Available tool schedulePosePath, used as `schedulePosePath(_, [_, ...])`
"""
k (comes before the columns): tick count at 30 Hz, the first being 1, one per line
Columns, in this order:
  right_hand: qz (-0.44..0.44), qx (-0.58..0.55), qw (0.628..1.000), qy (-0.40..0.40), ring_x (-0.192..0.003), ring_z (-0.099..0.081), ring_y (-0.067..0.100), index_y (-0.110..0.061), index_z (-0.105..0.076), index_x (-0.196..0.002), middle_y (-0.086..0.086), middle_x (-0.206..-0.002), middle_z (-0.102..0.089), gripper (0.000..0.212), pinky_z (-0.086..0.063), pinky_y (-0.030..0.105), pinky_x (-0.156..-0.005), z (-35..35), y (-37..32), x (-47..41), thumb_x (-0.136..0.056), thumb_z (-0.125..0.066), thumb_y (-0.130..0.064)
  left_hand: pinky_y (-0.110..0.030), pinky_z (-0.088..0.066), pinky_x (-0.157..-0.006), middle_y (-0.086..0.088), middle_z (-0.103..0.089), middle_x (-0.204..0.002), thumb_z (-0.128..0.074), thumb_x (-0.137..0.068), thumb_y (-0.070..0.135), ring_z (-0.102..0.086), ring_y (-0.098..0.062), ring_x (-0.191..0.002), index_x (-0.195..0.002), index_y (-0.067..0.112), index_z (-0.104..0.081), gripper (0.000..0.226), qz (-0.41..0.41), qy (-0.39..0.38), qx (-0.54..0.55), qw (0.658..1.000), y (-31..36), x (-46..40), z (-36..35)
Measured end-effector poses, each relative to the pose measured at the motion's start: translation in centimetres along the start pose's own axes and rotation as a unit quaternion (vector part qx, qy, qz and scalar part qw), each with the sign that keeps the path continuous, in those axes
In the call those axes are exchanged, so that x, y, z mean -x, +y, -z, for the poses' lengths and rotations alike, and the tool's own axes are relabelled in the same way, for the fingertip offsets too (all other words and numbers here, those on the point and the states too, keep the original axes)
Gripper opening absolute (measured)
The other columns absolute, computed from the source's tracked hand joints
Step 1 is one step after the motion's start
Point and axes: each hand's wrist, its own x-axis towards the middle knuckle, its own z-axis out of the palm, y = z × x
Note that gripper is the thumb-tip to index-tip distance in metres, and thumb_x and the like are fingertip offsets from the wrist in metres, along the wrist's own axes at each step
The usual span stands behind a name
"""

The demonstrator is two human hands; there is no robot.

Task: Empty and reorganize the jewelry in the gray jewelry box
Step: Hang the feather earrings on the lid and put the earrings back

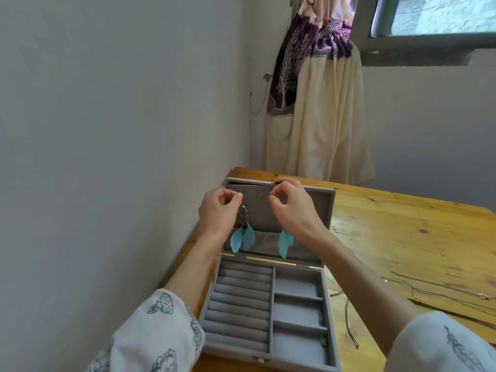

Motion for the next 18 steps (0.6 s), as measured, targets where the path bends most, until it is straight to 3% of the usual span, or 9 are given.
schedulePosePath(3, [0.012, -0.009, 1.0, 0.004, -0.109, -0.047, 0.008, -0.012, -0.055, -0.085, -0.002, -0.134, -0.042, 0.01, -0.037, 0.019, -0.09, -0.5, 0.9, -0.2, -0.093, -0.05, -0.016, -0.008, -0.038, -0.055, -0.005, -0.06, -0.101, -0.056, -0.09, 0.025, -0.053, -0.01, -0.086, -0.095, 0.011, -0.06, 0.016, -0.002, 0.026, -0.009, 1.0, -0.5, -0.1, -0.9])
schedulePosePath(10, [0.025, -0.031, 0.999, 0.014, -0.098, -0.049, 0.005, -0.009, -0.058, -0.087, -0.005, -0.137, -0.035, 0.008, -0.045, 0.026, -0.092, -1.3, 1.5, 0.3, -0.091, -0.054, -0.015, -0.01, -0.038, -0.061, -0.008, -0.059, -0.105, -0.057, -0.089, 0.024, -0.052, -0.012, -0.088, -0.087, 0.012, -0.059, 0.012, -0.022, 0.053, -0.044, 0.997, -1.2, -0.6, -1.3])
schedulePosePath(13, [0.026, -0.033, 0.999, 0.015, -0.081, -0.049, 0.002, -0.01, -0.058, -0.087, -0.004, -0.137, -0.034, 0.007, -0.044, 0.023, -0.085, -1.4, 1.3, 0.6, -0.09, -0.054, -0.015, -0.006, -0.041, -0.052, -0.008, -0.06, -0.105, -0.057, -0.089, 0.026, -0.055, -0.014, -0.089, -0.092, 0.009, -0.063, 0.019, 0.008, 0.048, -0.016, 0.999, -0.9, -0.6, -1.3])
schedulePosePath(18, [0.024, -0.037, 0.999, 0.013, -0.071, -0.048, 0.001, -0.012, -0.057, -0.085, -0.006, -0.138, -0.032, 0.006, -0.039, 0.016, -0.076, -1.4, 1.1, 1.0, -0.091, -0.054, -0.015, -0.024, -0.049, -0.074, -0.008, -0.06, -0.103, -0.056, -0.089, 0.027, -0.057, -0.015, -0.089, -0.082, 0.016, -0.06, 0.014, 0.006, 0.066, -0.001, 0.998, -1.1, -0.4, -1.9])
